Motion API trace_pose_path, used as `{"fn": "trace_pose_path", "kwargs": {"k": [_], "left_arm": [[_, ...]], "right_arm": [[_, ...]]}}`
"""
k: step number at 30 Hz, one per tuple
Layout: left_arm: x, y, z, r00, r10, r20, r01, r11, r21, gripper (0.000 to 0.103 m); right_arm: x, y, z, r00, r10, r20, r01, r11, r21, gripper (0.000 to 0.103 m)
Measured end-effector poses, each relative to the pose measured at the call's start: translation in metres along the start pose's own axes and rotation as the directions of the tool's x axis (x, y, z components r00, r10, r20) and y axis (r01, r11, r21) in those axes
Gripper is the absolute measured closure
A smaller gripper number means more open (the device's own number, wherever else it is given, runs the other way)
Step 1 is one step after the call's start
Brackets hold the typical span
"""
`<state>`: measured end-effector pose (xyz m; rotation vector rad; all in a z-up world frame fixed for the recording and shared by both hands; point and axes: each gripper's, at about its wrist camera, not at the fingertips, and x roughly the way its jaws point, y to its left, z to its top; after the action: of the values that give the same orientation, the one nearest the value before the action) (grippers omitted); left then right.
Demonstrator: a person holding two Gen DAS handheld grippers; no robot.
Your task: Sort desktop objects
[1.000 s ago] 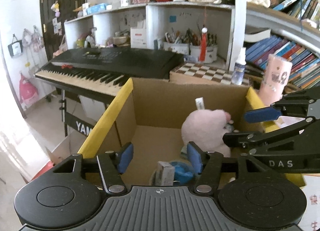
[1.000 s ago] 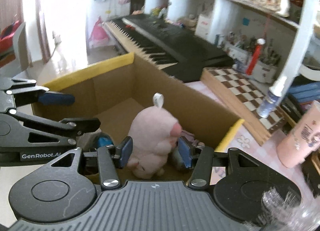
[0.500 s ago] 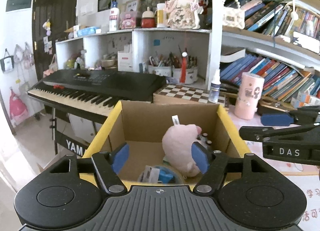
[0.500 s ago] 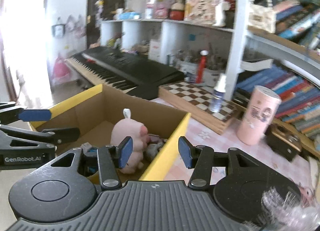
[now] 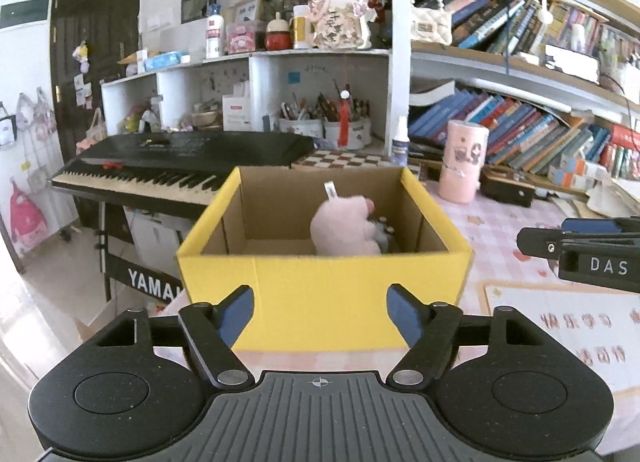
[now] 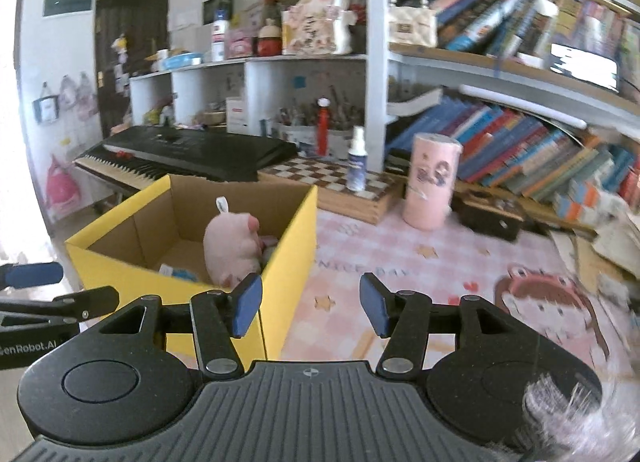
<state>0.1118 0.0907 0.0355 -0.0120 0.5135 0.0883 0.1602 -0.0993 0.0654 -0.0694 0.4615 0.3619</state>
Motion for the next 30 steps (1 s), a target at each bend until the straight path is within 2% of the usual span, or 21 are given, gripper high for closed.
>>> {"fn": "trace_pose_path", "kwargs": {"k": [10, 20, 30], "left_arm": [[-0.024, -0.010, -0.036, 0.998, -0.040, -0.047, 0.043, 0.998, 0.052, 0.023], [-0.042, -0.025, -0.052, 0.996, -0.071, -0.053, 0.077, 0.991, 0.112, 0.019], [-0.050, -0.035, -0.056, 0.997, -0.062, -0.051, 0.068, 0.990, 0.124, 0.016]], "right_arm": [[-0.048, 0.008, -0.051, 0.995, -0.097, -0.029, 0.099, 0.993, 0.062, 0.049], [-0.078, 0.006, -0.086, 0.976, -0.207, -0.073, 0.216, 0.966, 0.141, 0.045], [-0.093, 0.008, -0.099, 0.971, -0.227, -0.076, 0.236, 0.962, 0.140, 0.040]]}}
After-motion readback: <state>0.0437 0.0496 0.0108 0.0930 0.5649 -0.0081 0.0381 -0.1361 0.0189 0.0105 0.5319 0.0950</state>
